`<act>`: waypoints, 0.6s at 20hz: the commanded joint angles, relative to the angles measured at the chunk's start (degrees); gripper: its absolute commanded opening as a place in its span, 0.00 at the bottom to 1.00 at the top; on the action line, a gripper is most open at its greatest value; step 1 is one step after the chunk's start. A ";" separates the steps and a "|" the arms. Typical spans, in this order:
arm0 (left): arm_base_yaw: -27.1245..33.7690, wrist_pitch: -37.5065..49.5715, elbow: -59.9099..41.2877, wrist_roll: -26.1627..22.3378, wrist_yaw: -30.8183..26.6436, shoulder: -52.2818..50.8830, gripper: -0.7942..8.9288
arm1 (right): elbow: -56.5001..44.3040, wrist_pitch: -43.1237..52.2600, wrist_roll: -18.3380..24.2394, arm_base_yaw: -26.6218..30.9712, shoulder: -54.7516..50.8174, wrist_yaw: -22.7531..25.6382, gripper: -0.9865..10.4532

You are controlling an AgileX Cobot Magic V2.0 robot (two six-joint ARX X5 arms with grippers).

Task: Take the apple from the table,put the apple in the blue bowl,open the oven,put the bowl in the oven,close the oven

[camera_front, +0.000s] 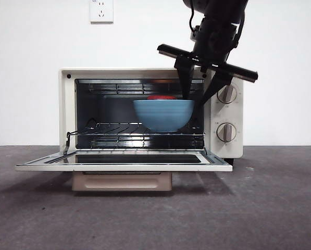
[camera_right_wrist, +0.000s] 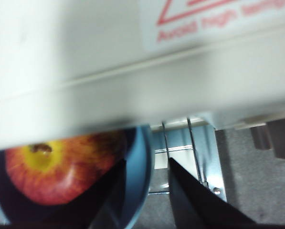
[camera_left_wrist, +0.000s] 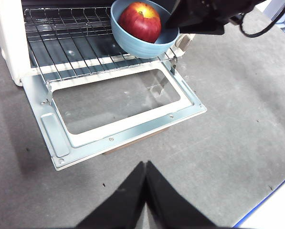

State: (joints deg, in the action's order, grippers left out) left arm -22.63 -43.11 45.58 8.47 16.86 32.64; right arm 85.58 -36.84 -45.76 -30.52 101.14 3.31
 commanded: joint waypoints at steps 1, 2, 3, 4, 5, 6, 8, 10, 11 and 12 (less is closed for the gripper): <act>-0.26 0.72 0.39 -0.61 0.22 0.72 0.09 | 1.53 0.20 2.40 -0.48 -1.70 0.83 0.21; -0.26 0.81 0.39 -0.96 0.22 0.96 0.09 | 1.53 -0.20 3.15 -0.48 -2.56 0.83 0.21; -0.24 1.03 0.39 -1.31 0.22 1.40 0.09 | 1.53 -0.83 3.96 -0.48 -3.45 0.83 0.21; -0.24 1.33 0.39 -1.66 0.20 1.92 0.09 | 1.53 -1.70 5.95 -0.48 -4.79 0.83 0.21; -0.24 1.95 0.39 -1.79 0.22 2.69 0.09 | 1.53 -2.80 8.52 -0.63 -6.25 0.96 0.21; -0.20 2.82 0.39 -1.79 0.20 3.69 0.09 | 1.53 -4.04 10.80 -1.11 -7.74 1.60 0.21; 0.28 5.57 0.37 -1.33 0.20 6.32 0.09 | 1.53 -6.97 16.13 -2.16 -11.21 3.15 0.21; 1.88 8.50 0.28 -1.03 0.20 9.60 0.09 | 1.53 -10.73 21.31 -3.43 -15.10 6.75 0.21; 2.86 9.42 0.28 -0.70 0.22 11.08 0.09 | 1.51 -12.39 23.32 -4.13 -16.74 8.31 0.21; 4.35 10.62 0.20 -0.28 0.66 13.03 0.09 | 1.49 -14.38 25.64 -5.01 -18.78 9.88 0.21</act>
State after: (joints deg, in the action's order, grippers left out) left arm -18.13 -33.17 45.58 8.08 17.30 45.32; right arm 85.69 -51.35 -24.21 -35.09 81.69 12.73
